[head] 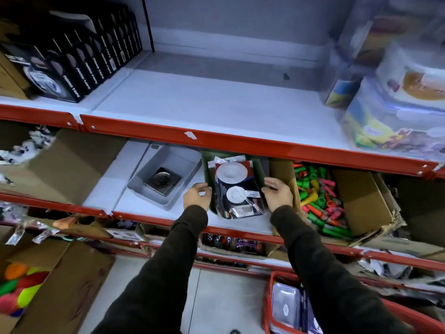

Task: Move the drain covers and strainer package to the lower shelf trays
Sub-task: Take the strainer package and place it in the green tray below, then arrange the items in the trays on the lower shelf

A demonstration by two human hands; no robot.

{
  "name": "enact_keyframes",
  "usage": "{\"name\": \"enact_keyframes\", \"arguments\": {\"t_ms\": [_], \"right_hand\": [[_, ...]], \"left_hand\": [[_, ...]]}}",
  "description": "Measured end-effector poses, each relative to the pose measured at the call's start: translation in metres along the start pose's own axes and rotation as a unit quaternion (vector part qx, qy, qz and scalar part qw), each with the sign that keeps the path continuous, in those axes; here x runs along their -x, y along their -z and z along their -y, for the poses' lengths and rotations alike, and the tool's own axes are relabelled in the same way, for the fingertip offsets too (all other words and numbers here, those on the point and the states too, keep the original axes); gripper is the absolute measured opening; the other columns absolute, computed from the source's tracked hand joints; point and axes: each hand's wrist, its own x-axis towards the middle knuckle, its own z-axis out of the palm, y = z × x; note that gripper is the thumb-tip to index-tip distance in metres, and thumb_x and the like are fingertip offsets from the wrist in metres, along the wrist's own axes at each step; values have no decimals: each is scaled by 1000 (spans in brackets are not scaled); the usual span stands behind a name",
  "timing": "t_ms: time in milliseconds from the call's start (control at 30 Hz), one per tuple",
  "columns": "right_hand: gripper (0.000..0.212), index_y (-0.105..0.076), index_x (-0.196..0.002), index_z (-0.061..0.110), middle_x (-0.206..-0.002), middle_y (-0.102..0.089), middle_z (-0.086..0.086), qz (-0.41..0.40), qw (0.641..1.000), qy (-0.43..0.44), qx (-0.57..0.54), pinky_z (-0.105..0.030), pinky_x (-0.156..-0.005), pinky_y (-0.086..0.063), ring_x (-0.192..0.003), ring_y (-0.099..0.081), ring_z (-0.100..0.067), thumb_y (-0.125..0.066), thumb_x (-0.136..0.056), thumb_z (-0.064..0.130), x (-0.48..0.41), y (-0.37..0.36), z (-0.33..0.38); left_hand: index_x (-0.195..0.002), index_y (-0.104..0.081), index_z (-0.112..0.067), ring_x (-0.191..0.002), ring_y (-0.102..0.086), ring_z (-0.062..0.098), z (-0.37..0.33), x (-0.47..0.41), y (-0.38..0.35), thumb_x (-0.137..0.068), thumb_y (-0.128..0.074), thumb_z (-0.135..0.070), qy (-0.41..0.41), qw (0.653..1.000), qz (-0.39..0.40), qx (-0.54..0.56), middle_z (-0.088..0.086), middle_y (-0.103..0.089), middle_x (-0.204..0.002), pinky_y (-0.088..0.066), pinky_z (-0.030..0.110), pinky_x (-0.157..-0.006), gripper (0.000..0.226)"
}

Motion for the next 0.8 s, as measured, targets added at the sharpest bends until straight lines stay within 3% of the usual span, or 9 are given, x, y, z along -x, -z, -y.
{"name": "enact_keyframes", "arguments": {"t_ms": [67, 167, 267, 333, 433, 533, 600, 667, 800], "right_hand": [[29, -65, -117, 4, -120, -68, -14, -1, 999, 27, -40, -38, -103, -50, -107, -64, -23, -60, -89, -2, 8, -21, 13], [32, -58, -126, -3, -124, -62, -23, 116, 983, -40, -137, -43, -97, -50, -114, -60, -37, -52, -94, -6, 11, -71, 40], [39, -46, -137, -4, -136, -53, -24, 192, 931, -173, -257, -51, -105, -42, -127, -50, -46, -47, -100, 4, 8, -134, 68], [37, -49, -133, 5, -122, -58, -16, 205, 900, -246, -296, -48, -99, -46, -116, -58, -40, -49, -100, 20, 11, -173, 85], [36, -49, -114, 8, -90, -53, -10, 201, 871, -313, -319, -36, -76, -46, -82, -54, -26, -52, -96, 38, 17, -222, 103], [32, -52, -100, 10, -90, -56, -13, 170, 855, -342, -350, -42, -99, -48, -99, -58, -29, -47, -97, 41, 13, -264, 103], [38, -52, -79, 7, -68, -61, -11, 141, 856, -343, -360, -31, -69, -56, -72, -66, -23, -38, -102, 34, 11, -281, 101], [42, -49, -68, 10, -50, -57, -9, 105, 869, -338, -347, -24, -44, -45, -47, -58, -19, -34, -103, 27, 6, -296, 97], [40, -58, -79, 3, -73, -58, -17, 64, 870, -356, -336, -34, -58, -43, -69, -54, -28, -35, -101, 27, 3, -310, 95]], "left_hand": [[-113, -68, -12, -100, -68, 28, 3, -5, 19, -94, -57, -16, -21, 999, -30, 23, 5, -71, -106, -48, 28, -95, 23], [-120, -65, -7, -115, -63, 30, 3, -27, 54, -98, -52, -13, -22, 997, -55, 52, 3, -67, -93, -41, 24, -100, 27], [-129, -60, -3, -128, -54, 33, -9, -59, 93, -102, -45, -22, 13, 998, -59, 31, 15, -66, -123, -38, 30, -107, 37], [-130, -57, 0, -129, -52, 34, -9, -89, 116, -104, -39, -26, 57, 998, -31, 12, 16, -59, -133, -36, 34, -108, 41], [-138, -50, 1, -135, -45, 38, 0, -137, 136, -105, -33, -27, 101, 994, 27, -36, 23, -49, -146, -33, 36, -113, 46], [-143, -44, 3, -141, -40, 33, 11, -170, 141, -106, -31, -25, 98, 987, 90, -94, 19, -40, -153, -31, 33, -115, 48], [-147, -39, -1, -143, -37, 33, 19, -177, 138, -106, -29, -33, 98, 979, 114, -138, 18, -36, -156, -30, 33, -115, 53], [-150, -34, -6, -143, -38, 35, 26, -184, 136, -105, -27, -42, 107, 971, 134, -164, 20, -35, -156, -32, 35, -117, 58], [-150, -34, -7, -140, -40, 35, 37, -199, 132, -104, -29, -42, 116, 963, 159, -186, 20, -38, -154, -34, 36, -116, 57]]}}
